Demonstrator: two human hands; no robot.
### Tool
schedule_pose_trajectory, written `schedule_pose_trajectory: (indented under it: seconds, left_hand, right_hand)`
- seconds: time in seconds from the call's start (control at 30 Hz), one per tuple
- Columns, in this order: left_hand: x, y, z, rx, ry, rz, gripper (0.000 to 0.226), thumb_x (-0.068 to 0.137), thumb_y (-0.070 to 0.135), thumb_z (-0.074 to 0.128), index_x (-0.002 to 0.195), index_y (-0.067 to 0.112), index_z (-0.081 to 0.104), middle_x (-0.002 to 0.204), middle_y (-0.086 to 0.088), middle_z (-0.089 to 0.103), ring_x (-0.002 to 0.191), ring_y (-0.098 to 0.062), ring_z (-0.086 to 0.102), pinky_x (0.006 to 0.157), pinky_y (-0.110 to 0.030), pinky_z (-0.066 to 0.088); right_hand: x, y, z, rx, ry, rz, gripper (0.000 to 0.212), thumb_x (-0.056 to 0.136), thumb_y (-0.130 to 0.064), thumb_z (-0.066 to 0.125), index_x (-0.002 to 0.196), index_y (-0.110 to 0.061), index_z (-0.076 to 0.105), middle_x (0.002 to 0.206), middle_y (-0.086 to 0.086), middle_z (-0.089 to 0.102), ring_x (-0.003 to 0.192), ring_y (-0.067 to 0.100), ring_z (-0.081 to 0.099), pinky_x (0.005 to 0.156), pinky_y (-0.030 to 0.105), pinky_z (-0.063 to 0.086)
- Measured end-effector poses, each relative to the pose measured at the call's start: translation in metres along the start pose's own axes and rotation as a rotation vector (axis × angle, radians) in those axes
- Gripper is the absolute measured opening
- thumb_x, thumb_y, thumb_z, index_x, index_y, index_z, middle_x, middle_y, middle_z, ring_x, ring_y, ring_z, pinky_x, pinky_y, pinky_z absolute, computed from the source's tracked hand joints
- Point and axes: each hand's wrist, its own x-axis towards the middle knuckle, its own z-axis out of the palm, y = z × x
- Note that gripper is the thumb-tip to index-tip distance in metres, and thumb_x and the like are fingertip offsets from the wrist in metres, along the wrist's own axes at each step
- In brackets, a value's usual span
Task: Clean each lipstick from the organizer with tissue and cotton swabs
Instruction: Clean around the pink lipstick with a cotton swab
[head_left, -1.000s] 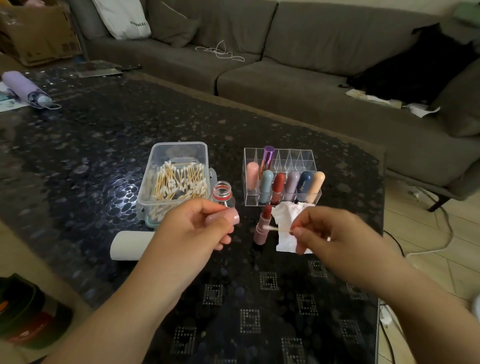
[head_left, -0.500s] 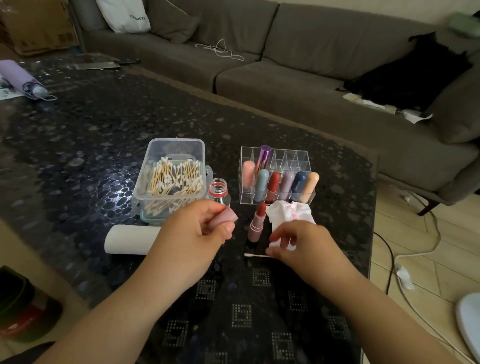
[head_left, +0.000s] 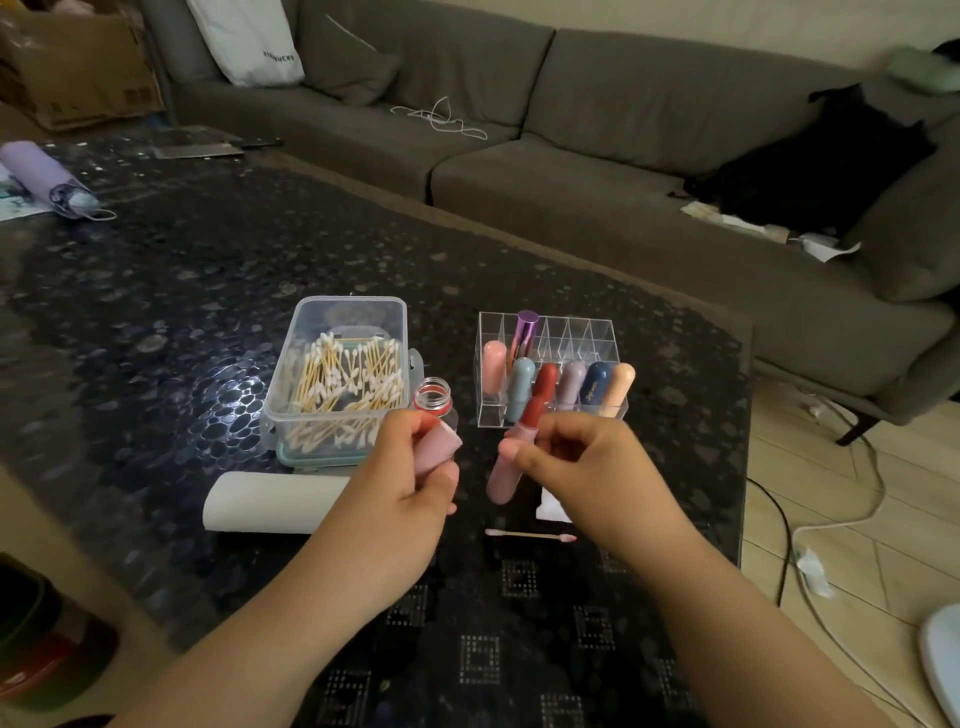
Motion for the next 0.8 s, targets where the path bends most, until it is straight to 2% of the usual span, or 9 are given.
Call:
schedule_pose_trajectory:
  seconds: [0.07,0.13,0.2,0.27,0.37,0.43,0.53,0.63,0.8]
  left_hand:
    - [0.001,0.002,0.000,0.001,0.006,-0.011,0.021,0.090,0.015,0.055,0.094,0.033,0.044,0.086,0.007,0.057,0.066,-0.005,0.059,0.068,-0.025,0.053]
    - [-0.001,0.006,0.002,-0.008,0.000,-0.025,0.020,0.083,0.011,0.059,0.081,0.024,0.045,0.069,0.005,0.049,0.054,-0.006,0.046,0.052,-0.023,0.042]
    - [-0.003,0.008,0.004,-0.060,-0.006,-0.053,0.020,0.079,0.011,0.062,0.074,0.021,0.045,0.065,0.001,0.048,0.058,-0.010,0.046,0.055,-0.028,0.039]
    - [-0.005,0.010,0.004,-0.163,-0.026,-0.066,0.015,0.076,0.020,0.068,0.076,0.026,0.055,0.064,0.002,0.053,0.060,-0.008,0.052,0.057,-0.025,0.042]
    - [-0.009,0.013,0.004,-0.180,-0.117,-0.037,0.039,0.056,0.055,0.083,0.088,0.038,0.066,0.066,0.020,0.059,0.068,0.002,0.058,0.068,-0.021,0.043]
    - [-0.011,0.017,0.006,-0.091,-0.105,0.023,0.041,0.049,0.056,0.079,0.083,0.037,0.068,0.067,0.031,0.060,0.072,0.011,0.056,0.068,-0.020,0.038]
    - [-0.012,0.019,0.012,0.023,-0.053,0.107,0.023,0.061,0.042,0.080,0.076,0.031,0.067,0.060,0.030,0.057,0.064,0.010,0.052,0.062,-0.018,0.034]
    - [-0.012,0.019,0.013,0.070,-0.032,0.158,0.014,0.070,0.036,0.076,0.073,0.030,0.065,0.060,0.028,0.055,0.063,0.008,0.051,0.057,-0.011,0.033]
    - [-0.009,0.021,0.006,0.003,-0.180,0.152,0.013,0.082,0.035,0.068,0.069,0.030,0.067,0.059,0.019,0.058,0.061,0.004,0.054,0.067,-0.022,0.039]
  right_hand:
    - [-0.004,-0.007,-0.007,0.060,-0.034,-0.004,0.033,0.071,-0.045,0.072,0.080,-0.013,0.073,0.075,0.019,0.062,0.065,0.013,0.051,0.067,0.033,0.050]
    - [-0.010,-0.012,-0.011,0.124,-0.056,-0.009,0.046,0.061,-0.054,0.068,0.078,-0.012,0.074,0.086,0.024,0.064,0.071,0.019,0.054,0.074,0.039,0.051]
    - [-0.015,-0.016,-0.014,0.169,-0.069,-0.017,0.041,0.060,-0.051,0.068,0.075,-0.013,0.074,0.087,0.026,0.063,0.072,0.020,0.054,0.074,0.035,0.049]
    - [-0.019,-0.017,-0.018,0.180,-0.073,-0.026,0.039,0.062,-0.049,0.069,0.075,-0.013,0.074,0.088,0.026,0.064,0.075,0.026,0.057,0.078,0.038,0.051]
    - [-0.022,-0.018,-0.021,0.157,-0.067,-0.042,0.046,0.063,-0.049,0.068,0.077,-0.006,0.072,0.086,0.030,0.061,0.072,0.029,0.055,0.073,0.042,0.049]
    - [-0.024,-0.020,-0.020,0.147,-0.063,-0.048,0.043,0.063,-0.049,0.067,0.075,-0.008,0.073,0.084,0.027,0.063,0.072,0.033,0.056,0.075,0.045,0.051]
    - [-0.025,-0.020,-0.018,0.140,-0.072,-0.047,0.038,0.064,-0.049,0.068,0.072,-0.012,0.074,0.080,0.023,0.065,0.066,0.027,0.054,0.071,0.038,0.050]
    - [-0.025,-0.018,-0.018,0.150,-0.095,-0.038,0.027,0.072,-0.041,0.070,0.074,-0.014,0.075,0.080,0.015,0.070,0.078,0.035,0.062,0.078,0.043,0.053]
    - [-0.024,-0.015,-0.022,0.244,-0.140,-0.063,0.026,0.074,-0.037,0.070,0.076,-0.011,0.075,0.082,0.016,0.071,0.087,0.038,0.063,0.089,0.048,0.050]
